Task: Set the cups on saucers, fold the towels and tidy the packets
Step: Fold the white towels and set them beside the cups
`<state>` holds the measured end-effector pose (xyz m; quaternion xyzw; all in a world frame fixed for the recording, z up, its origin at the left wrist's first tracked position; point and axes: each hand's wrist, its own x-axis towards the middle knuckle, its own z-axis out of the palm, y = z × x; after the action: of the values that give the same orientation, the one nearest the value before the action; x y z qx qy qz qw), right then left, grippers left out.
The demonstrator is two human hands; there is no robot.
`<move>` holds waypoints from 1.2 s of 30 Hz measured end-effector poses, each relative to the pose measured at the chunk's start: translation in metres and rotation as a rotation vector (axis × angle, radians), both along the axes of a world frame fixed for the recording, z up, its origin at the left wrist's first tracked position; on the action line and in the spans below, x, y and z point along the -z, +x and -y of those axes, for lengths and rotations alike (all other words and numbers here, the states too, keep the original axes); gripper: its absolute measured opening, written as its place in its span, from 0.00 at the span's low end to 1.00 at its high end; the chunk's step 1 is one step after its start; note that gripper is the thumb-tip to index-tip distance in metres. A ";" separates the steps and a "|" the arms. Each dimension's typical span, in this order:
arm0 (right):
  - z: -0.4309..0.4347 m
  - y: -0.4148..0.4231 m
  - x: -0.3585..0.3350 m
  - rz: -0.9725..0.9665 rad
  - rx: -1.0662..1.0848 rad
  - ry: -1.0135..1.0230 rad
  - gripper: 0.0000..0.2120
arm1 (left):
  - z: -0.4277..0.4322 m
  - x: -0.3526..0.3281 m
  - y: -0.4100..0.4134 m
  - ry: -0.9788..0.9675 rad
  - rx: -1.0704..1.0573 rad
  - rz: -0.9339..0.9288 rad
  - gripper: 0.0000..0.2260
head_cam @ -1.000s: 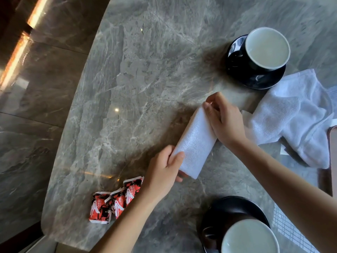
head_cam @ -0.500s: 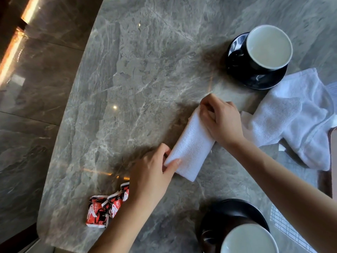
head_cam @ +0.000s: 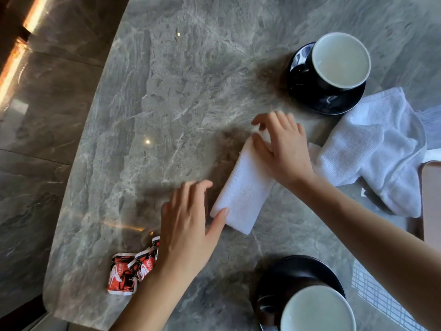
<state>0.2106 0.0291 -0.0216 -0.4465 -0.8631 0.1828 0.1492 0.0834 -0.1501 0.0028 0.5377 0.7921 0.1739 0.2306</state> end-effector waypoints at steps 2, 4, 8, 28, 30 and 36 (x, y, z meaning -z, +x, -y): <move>0.006 -0.001 -0.013 -0.118 0.028 0.022 0.11 | 0.001 -0.012 0.008 0.130 0.071 0.016 0.17; 0.016 -0.001 -0.022 -0.218 -0.006 -0.016 0.13 | -0.001 -0.017 0.023 0.202 0.238 0.043 0.18; 0.036 0.000 -0.014 0.146 -0.161 -0.099 0.25 | -0.001 -0.002 0.046 -0.019 0.455 -0.180 0.29; 0.017 -0.002 0.020 0.351 -0.208 -0.089 0.28 | 0.014 0.041 0.039 -0.066 0.512 -0.246 0.39; 0.016 -0.001 0.022 0.342 -0.209 -0.079 0.28 | 0.013 0.042 0.041 -0.079 0.503 -0.239 0.40; 0.014 -0.002 0.022 0.325 -0.205 -0.072 0.26 | 0.009 0.033 0.045 -0.132 0.480 -0.274 0.38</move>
<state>0.2087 0.0151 -0.0437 -0.3851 -0.9097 0.1532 -0.0275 0.1288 -0.1594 -0.0301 0.7123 0.6753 -0.0119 0.1906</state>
